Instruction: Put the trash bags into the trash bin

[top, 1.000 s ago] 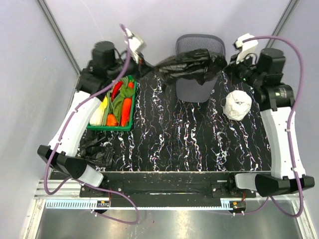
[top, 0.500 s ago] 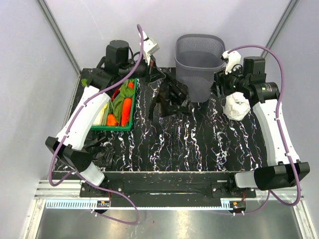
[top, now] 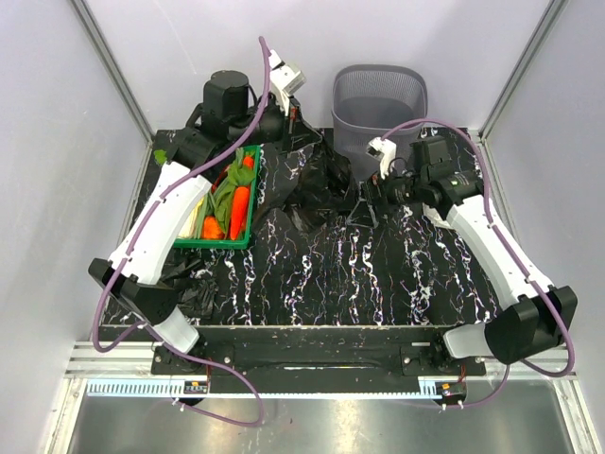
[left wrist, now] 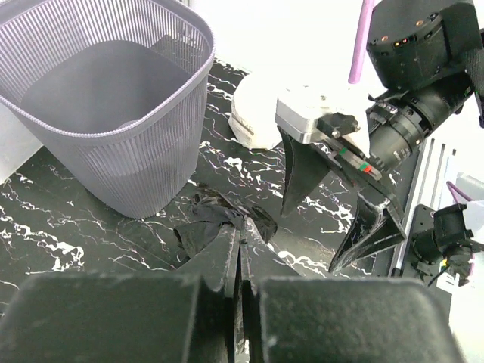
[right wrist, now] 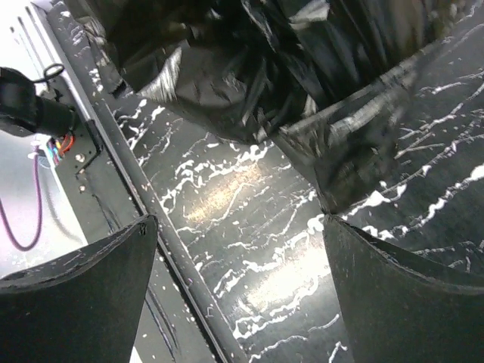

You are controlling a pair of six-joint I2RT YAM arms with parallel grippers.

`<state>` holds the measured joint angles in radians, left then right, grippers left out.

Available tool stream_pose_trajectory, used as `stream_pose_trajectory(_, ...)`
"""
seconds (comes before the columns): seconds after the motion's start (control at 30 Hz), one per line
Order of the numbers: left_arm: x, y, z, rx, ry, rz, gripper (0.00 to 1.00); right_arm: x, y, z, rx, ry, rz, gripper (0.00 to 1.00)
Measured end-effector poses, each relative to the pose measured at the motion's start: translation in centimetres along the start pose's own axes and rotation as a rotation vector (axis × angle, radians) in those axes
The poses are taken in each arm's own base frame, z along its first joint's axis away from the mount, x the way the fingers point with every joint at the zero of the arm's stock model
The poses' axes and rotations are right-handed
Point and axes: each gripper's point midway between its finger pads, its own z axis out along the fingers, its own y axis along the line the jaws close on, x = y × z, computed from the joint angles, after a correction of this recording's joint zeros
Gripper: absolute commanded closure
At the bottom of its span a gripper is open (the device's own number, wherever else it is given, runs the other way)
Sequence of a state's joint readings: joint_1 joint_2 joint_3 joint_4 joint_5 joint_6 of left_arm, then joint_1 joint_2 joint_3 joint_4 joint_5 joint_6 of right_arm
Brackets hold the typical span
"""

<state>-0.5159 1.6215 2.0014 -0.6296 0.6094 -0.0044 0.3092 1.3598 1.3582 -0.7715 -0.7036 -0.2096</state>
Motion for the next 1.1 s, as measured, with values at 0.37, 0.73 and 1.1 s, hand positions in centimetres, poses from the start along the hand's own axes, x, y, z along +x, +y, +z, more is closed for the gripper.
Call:
stream_pose_trajectory(0.37, 0.3, 0.3, 0.7, -0.009, 0.008, -0.053, 1.00, 0.7, -1.4, 3.9, -0.055, -0.015, 0.072, 0.21)
stream_pose_trajectory(0.73, 0.2, -0.8, 0.6, 0.052, 0.003, -0.050, 1.00, 0.0, -5.0, 4.6, 0.108, -0.034, 0.011, 0.31)
stream_pose_trajectory(1.1, -0.4, -1.7, -0.4, 0.078, -0.008, -0.004, 1.00, 0.5, -5.5, 1.8, 0.203, 0.012, -0.164, 0.37)
